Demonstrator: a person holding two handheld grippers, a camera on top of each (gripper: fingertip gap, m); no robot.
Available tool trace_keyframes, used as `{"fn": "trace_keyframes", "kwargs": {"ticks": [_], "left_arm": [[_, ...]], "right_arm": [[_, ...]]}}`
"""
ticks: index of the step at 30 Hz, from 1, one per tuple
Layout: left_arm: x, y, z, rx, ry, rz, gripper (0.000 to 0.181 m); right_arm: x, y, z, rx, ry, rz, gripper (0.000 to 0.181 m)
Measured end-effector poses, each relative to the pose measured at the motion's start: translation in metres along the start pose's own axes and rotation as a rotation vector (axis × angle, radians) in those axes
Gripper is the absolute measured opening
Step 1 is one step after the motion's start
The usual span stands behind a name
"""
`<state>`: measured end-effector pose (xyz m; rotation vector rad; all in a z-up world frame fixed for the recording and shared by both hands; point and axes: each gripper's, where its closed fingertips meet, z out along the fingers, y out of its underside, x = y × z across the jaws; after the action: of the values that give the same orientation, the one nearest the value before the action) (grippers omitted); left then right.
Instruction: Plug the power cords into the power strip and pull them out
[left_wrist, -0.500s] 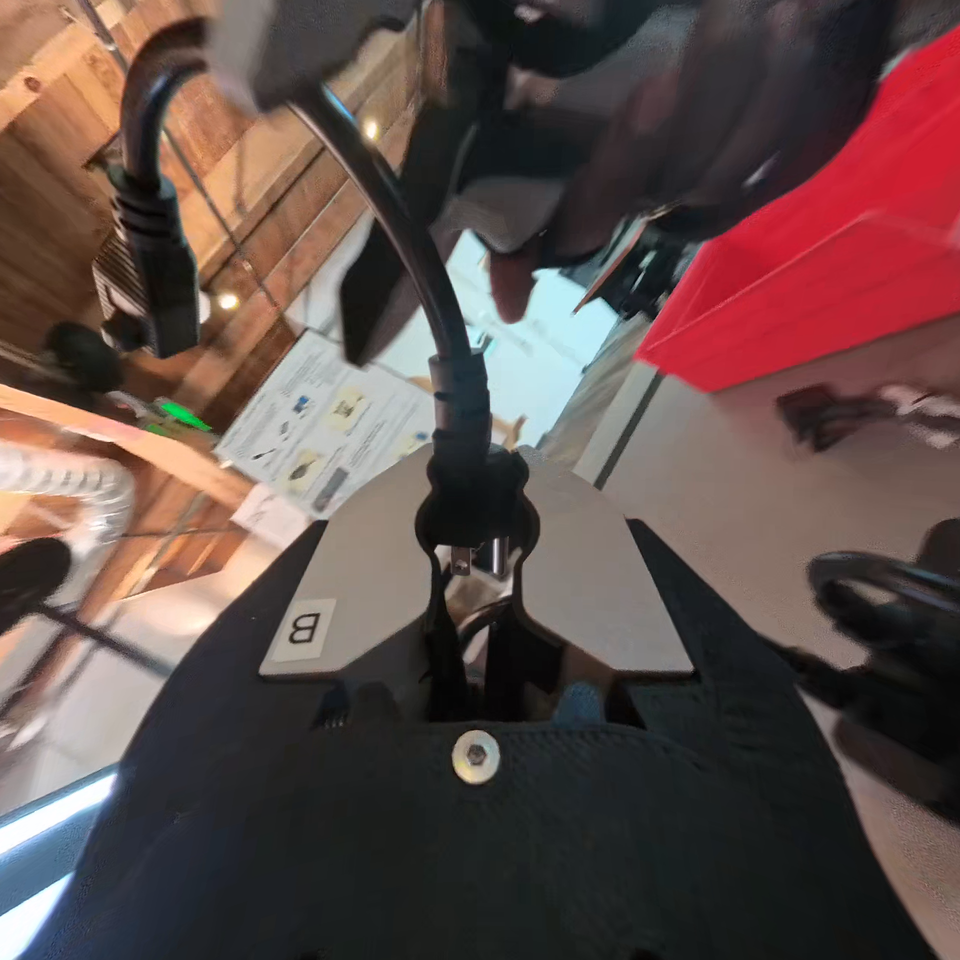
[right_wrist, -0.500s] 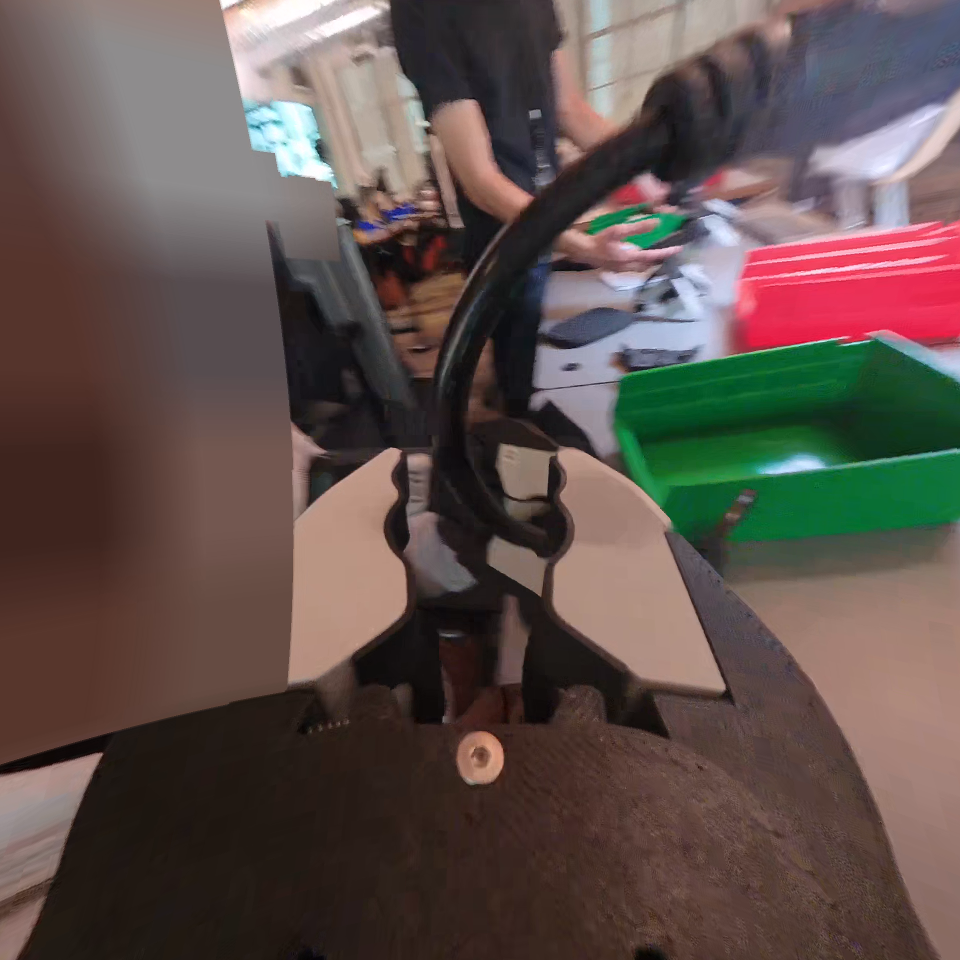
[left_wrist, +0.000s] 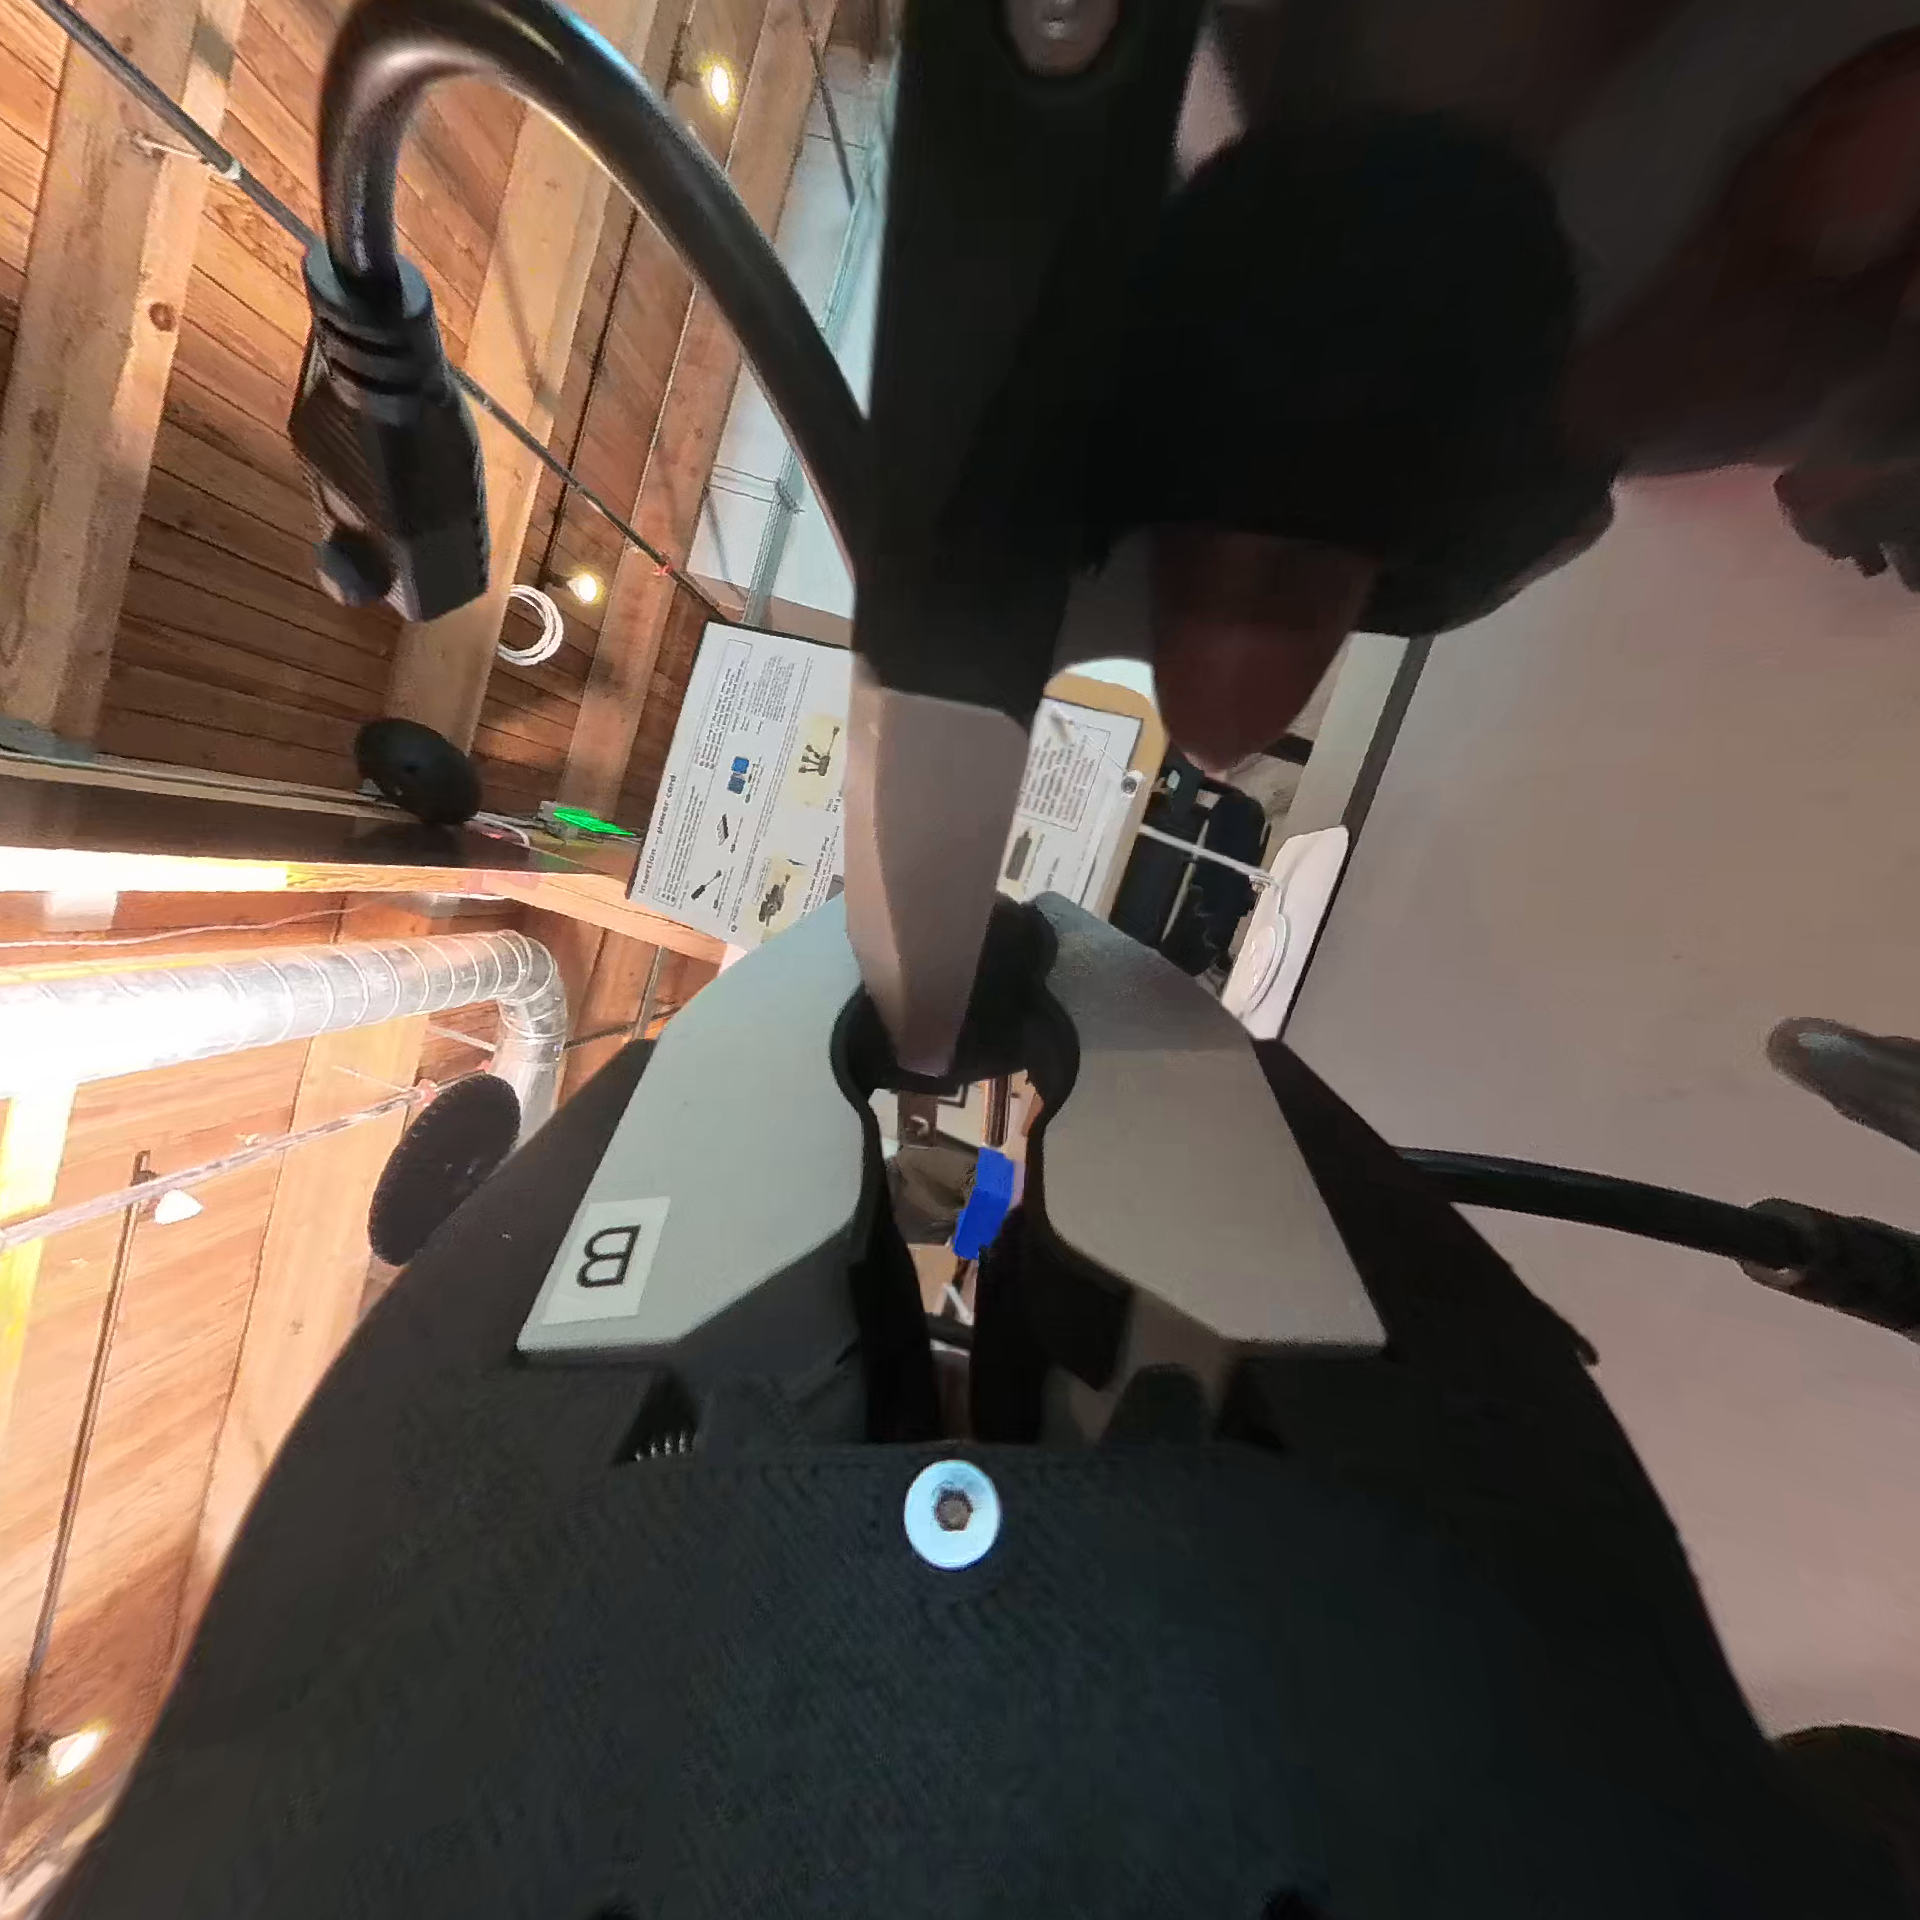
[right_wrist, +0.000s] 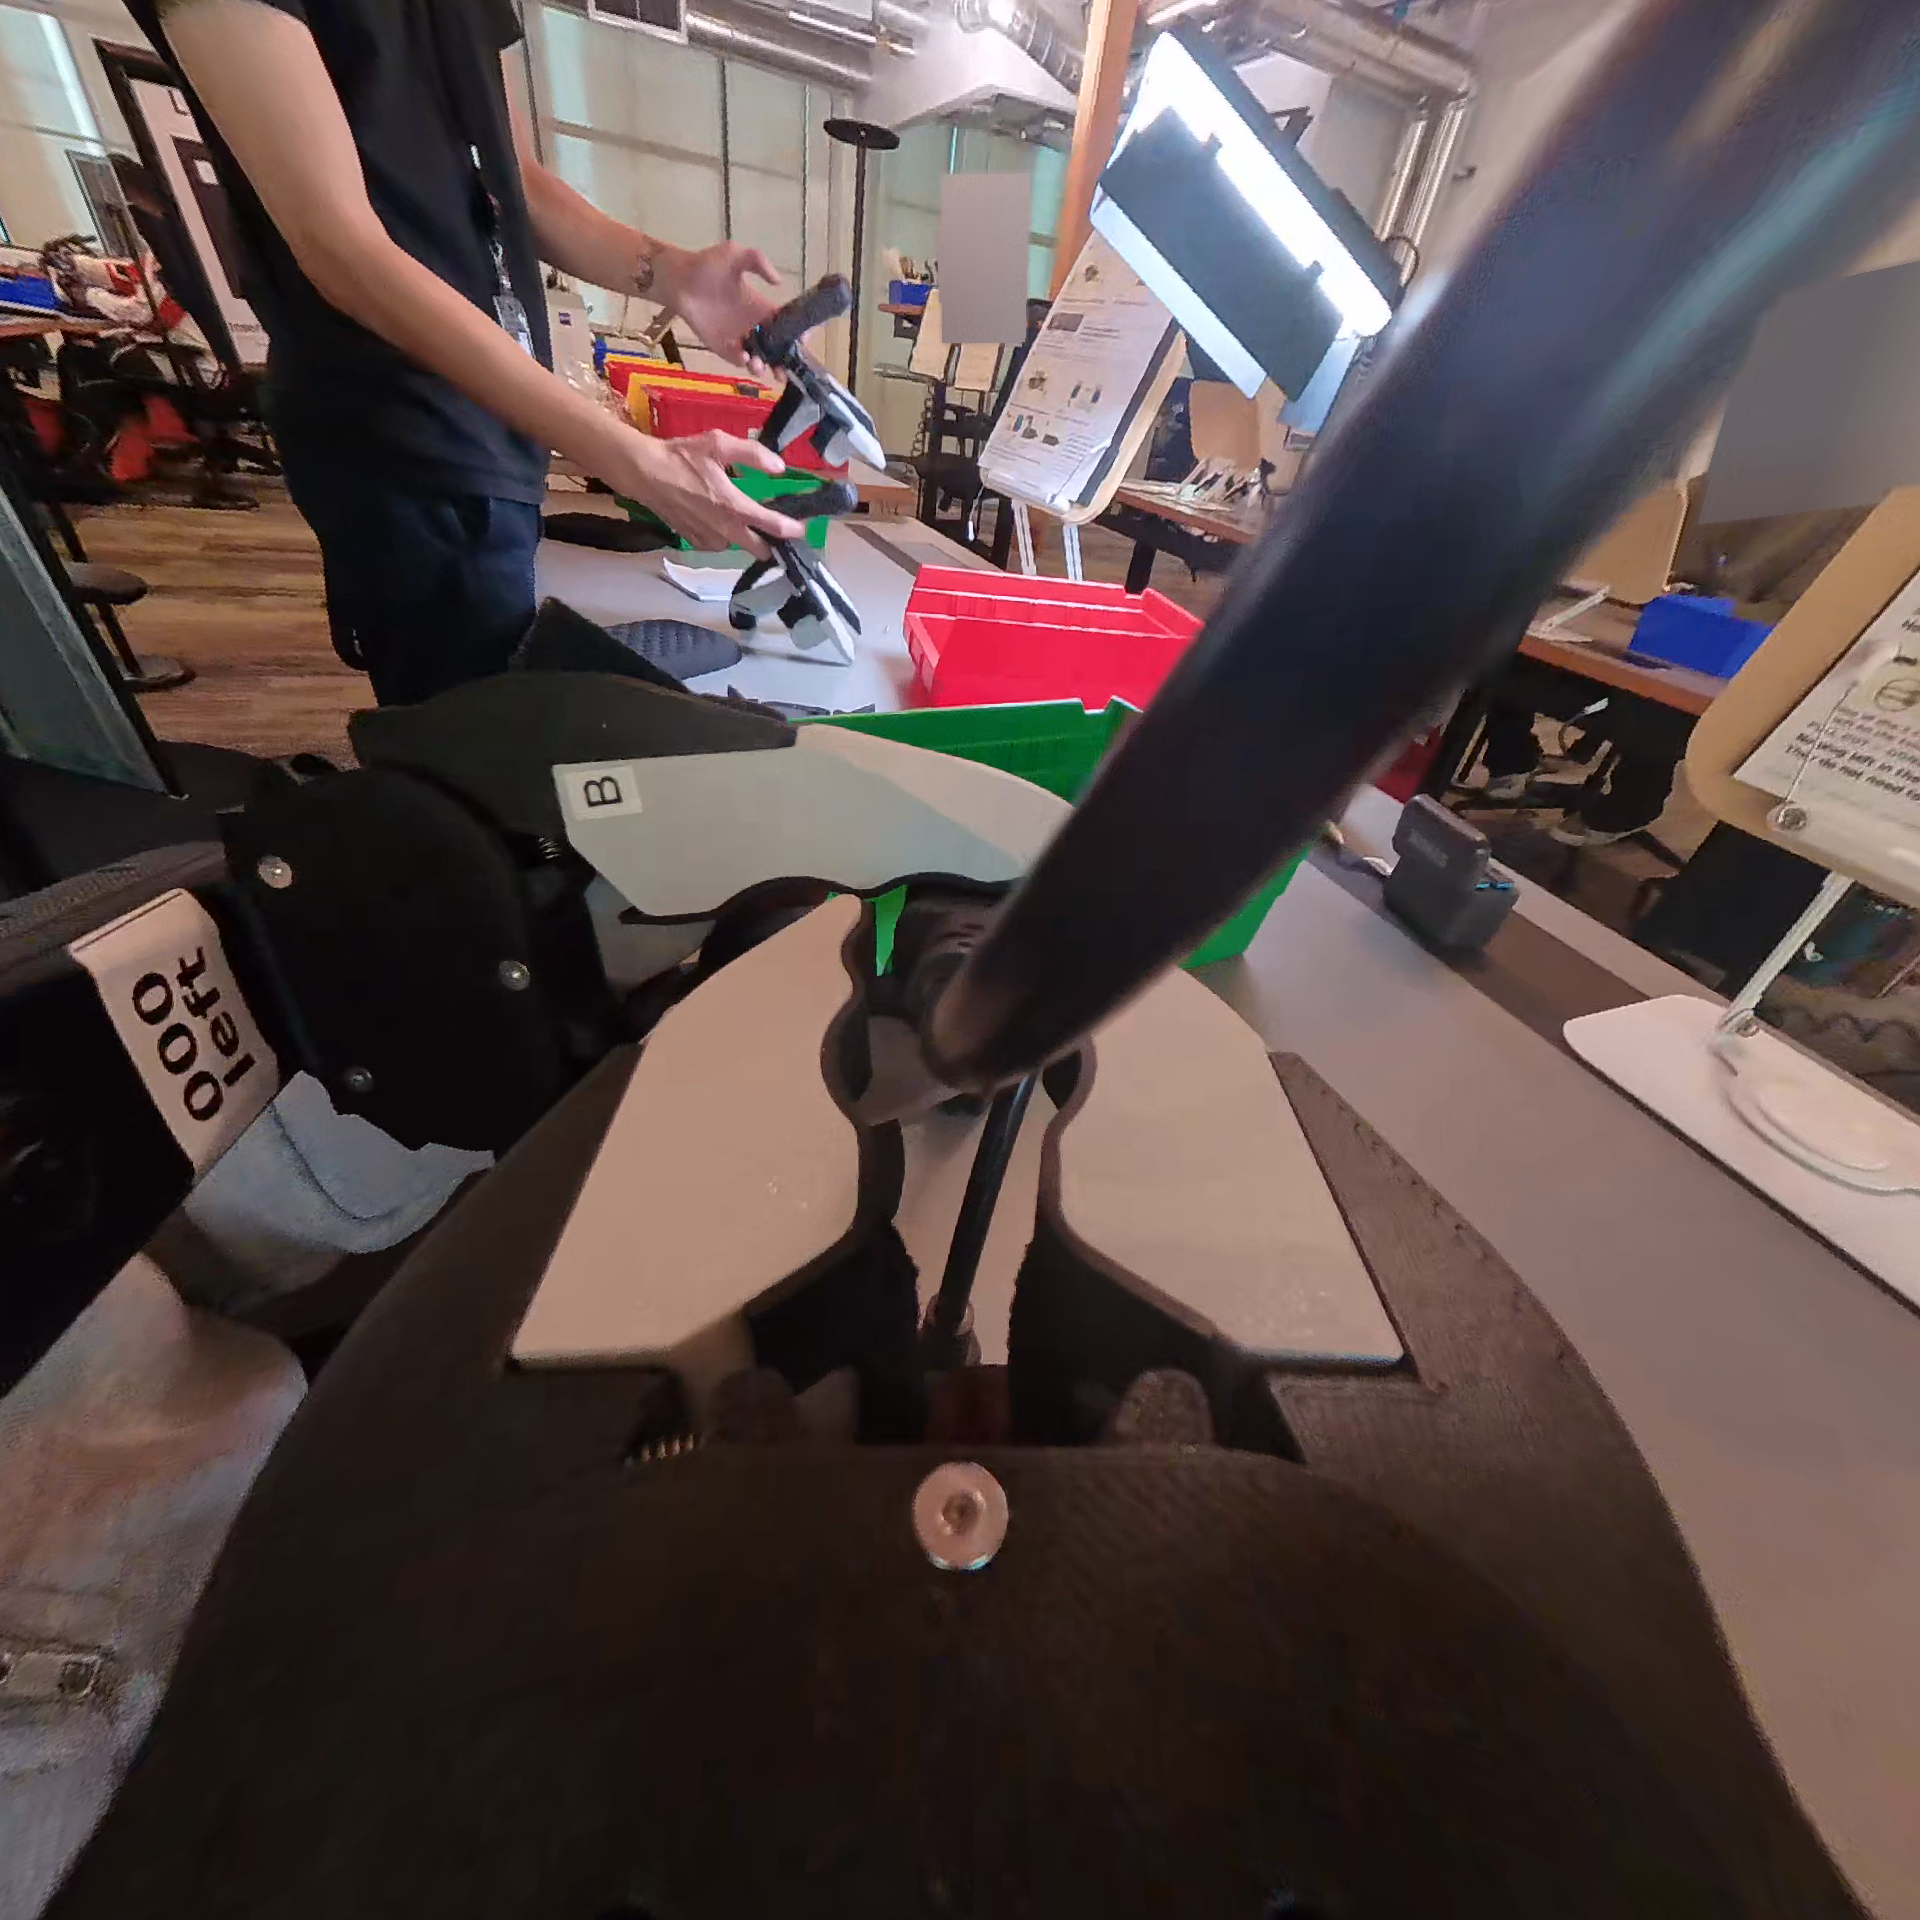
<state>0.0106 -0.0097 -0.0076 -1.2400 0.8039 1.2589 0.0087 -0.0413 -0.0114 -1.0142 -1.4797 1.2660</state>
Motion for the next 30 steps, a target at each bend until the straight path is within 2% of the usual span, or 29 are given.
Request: {"fn": "trace_keyframes", "kwargs": {"ticks": [3, 8, 12, 16, 19, 24, 30], "left_arm": [[0.005, 0.001, 0.001, 0.001, 0.014, 0.038, 0.022], [0.01, 0.001, -0.001, 0.009, 0.019, 0.045, 0.022], [0.016, -0.004, -0.007, 0.083, 0.088, -0.115, 0.03], [0.018, 0.004, -0.013, 0.088, 0.098, -0.105, 0.039], [0.019, 0.004, -0.018, 0.113, 0.107, -0.105, 0.031], [0.023, 0.006, -0.019, 0.112, 0.115, -0.056, 0.029], [0.023, 0.005, -0.02, 0.129, 0.078, -0.115, 0.031]], "right_arm": [[0.001, 0.004, 0.0, -0.002, -0.011, -0.006, 0.032], [0.002, 0.009, -0.001, 0.018, -0.031, -0.039, 0.025], [-0.003, 0.015, -0.002, -0.004, -0.11, 0.025, 0.027], [-0.01, 0.018, -0.003, -0.032, -0.193, 0.075, 0.025], [-0.014, 0.022, -0.002, -0.05, -0.23, 0.084, 0.025], [-0.015, 0.027, -0.002, -0.07, -0.258, 0.104, 0.025], [-0.017, 0.027, -0.002, -0.091, -0.264, 0.075, 0.025]]}}
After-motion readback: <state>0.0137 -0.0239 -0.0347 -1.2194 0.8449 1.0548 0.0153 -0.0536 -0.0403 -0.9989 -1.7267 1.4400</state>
